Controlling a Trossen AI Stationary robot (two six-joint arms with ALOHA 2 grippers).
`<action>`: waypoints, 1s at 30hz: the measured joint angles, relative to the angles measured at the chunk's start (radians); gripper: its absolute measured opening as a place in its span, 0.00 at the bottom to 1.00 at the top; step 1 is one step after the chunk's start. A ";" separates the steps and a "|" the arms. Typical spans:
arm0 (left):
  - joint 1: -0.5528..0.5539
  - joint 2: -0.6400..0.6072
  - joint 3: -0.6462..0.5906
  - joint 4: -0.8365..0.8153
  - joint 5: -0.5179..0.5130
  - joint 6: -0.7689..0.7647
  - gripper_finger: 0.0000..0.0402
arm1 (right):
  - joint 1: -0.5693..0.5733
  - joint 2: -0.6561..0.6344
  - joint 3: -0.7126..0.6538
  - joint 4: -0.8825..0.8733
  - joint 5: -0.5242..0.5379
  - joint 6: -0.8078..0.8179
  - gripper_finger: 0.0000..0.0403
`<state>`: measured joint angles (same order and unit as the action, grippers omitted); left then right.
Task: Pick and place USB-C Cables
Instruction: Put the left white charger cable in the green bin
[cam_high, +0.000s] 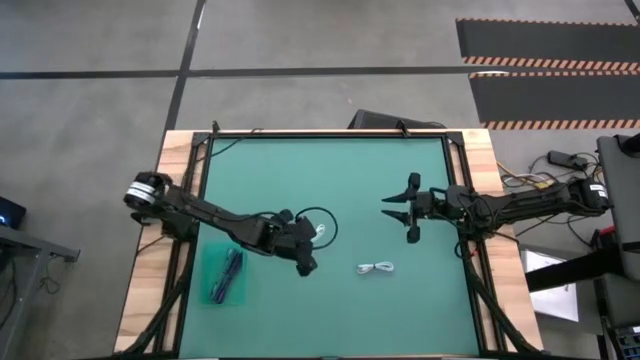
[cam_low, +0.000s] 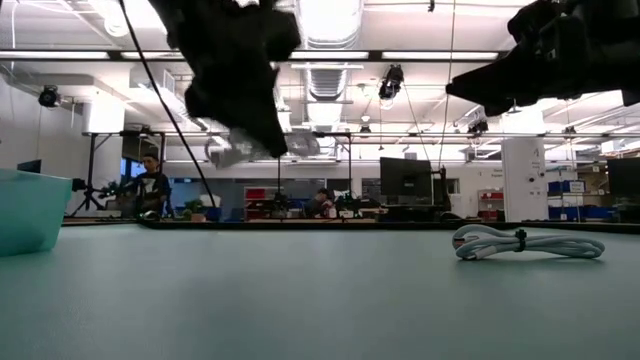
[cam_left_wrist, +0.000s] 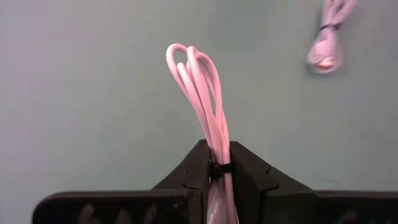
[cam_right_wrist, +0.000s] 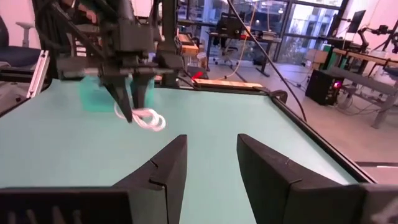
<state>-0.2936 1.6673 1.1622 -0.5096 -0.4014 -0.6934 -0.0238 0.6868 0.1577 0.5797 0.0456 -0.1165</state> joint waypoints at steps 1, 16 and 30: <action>-0.004 -0.017 0.000 -0.002 0.003 -0.005 0.06 | 0.000 -0.006 -0.002 -0.002 0.000 -0.001 0.33; -0.062 -0.209 0.000 -0.118 0.087 -0.192 0.07 | 0.000 -0.011 -0.006 0.000 0.000 -0.017 0.33; -0.116 -0.227 0.042 -0.432 0.163 -0.488 0.06 | 0.000 -0.011 -0.008 0.000 0.000 -0.016 0.33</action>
<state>-0.4093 1.4408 1.2042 -0.9415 -0.2383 -1.1810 -0.0238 0.6754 0.1497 0.5797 0.0457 -0.1325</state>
